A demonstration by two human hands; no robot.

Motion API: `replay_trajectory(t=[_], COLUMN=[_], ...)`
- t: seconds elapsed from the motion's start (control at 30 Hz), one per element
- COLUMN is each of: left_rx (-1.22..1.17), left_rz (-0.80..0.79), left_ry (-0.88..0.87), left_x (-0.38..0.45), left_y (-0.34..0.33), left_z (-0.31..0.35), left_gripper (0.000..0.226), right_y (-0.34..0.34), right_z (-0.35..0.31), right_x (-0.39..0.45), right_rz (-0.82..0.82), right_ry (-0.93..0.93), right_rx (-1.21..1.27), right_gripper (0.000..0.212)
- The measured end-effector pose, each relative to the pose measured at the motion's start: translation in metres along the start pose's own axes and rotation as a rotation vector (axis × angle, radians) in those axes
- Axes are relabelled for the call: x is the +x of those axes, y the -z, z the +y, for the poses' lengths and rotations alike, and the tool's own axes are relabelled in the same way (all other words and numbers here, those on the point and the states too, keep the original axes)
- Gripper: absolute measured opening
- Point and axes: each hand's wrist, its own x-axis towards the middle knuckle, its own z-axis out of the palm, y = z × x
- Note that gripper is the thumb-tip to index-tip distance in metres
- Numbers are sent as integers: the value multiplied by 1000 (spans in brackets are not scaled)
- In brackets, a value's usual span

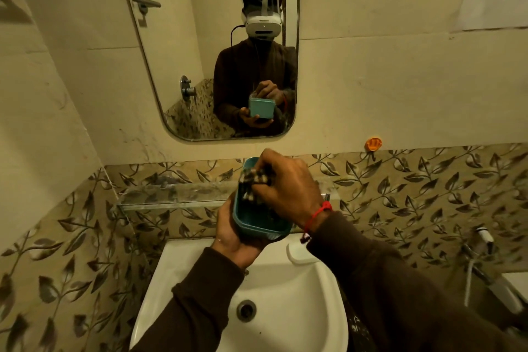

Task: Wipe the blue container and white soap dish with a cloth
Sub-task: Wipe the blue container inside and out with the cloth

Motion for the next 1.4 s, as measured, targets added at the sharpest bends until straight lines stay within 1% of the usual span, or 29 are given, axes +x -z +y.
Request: replay_trajectory(t=[0.03, 0.07, 0.1, 0.17, 0.23, 0.27, 0.33, 0.43, 0.5, 0.6, 0.67, 0.77, 0.83, 0.9, 1.0, 1.07, 1.1, 1.17, 1.23, 1.27, 1.33, 1.4], left_rx=[0, -6, -10, 16, 34, 37, 56, 65, 85, 152, 193, 268, 318, 356, 342, 323, 311, 303, 336, 350, 378, 407], left_rz=[-8, -16, -13, 27, 66, 84, 99, 116, 137, 169, 192, 192, 199, 188, 158, 168, 175, 172, 161, 155, 155, 144], left_ry=[-5, 0, 10, 42, 75, 79, 73, 83, 97, 105, 110, 109, 84, 70, 69, 102, 133, 193, 209, 206, 187, 140], left_x=[-1, -3, -4, -4, -1, 0, 1, -1, -1, 0, 1, 5, 8, 9, 7, 4, 3, 2, 4, 5, 9, 11], left_y=[1, 1, 0, -3, -8, -9, -6, -2, -1, -3, -7, -16, -19, -19, -14, -13, -14, -17, -22, -23, -24, -22], left_z=[1, 2, 0, -4, -7, -6, -3, 2, 2, 4, 7, 17, 26, 33, 34, 29, 25, 17, 14, 15, 21, 26], left_gripper=[49, 49, 48, 48, 51, 52, 51, 50, 50, 50, 50, 50, 51, 50, 41, 43, 45, 51, 51, 50, 50, 47], right_y=[0, 1, 2, 4, 4, 0, -6, 0, 5, 6, 9, 16, 19, 22, 27, 31, 33, 35, 34, 31, 25, 21], right_z=[-2, -2, 0, 6, 9, 9, 11, 17, 18, 16, 16, 17, 16, 16, 18, 19, 20, 20, 19, 18, 18, 17], right_x=[-4, -5, -3, 5, 10, 10, 5, 5, 8, 12, 16, 21, 24, 23, 15, 10, 10, 12, 13, 12, 7, 5], right_rz=[-34, -47, -28, 63, 112, 87, -19, -218, -346, -388, -384, -347, -345, -391, -547, -626, -618, -507, -385, -352, -339, -344], right_ry=[57, 67, 32, -67, -62, -27, 37, 98, 177, 332, 367, 363, 325, 273, 263, 287, 295, 318, 334, 331, 299, 247], right_rx=[51, 74, 64, -48, -230, -303, -380, -346, -368, -574, -696, -790, -804, -757, -675, -636, -634, -682, -795, -848, -907, -924], right_gripper=[20, 20, 19, 19, 19, 21, 29, 40, 47, 49, 50, 49, 49, 47, 41, 42, 43, 43, 47, 52, 60, 63])
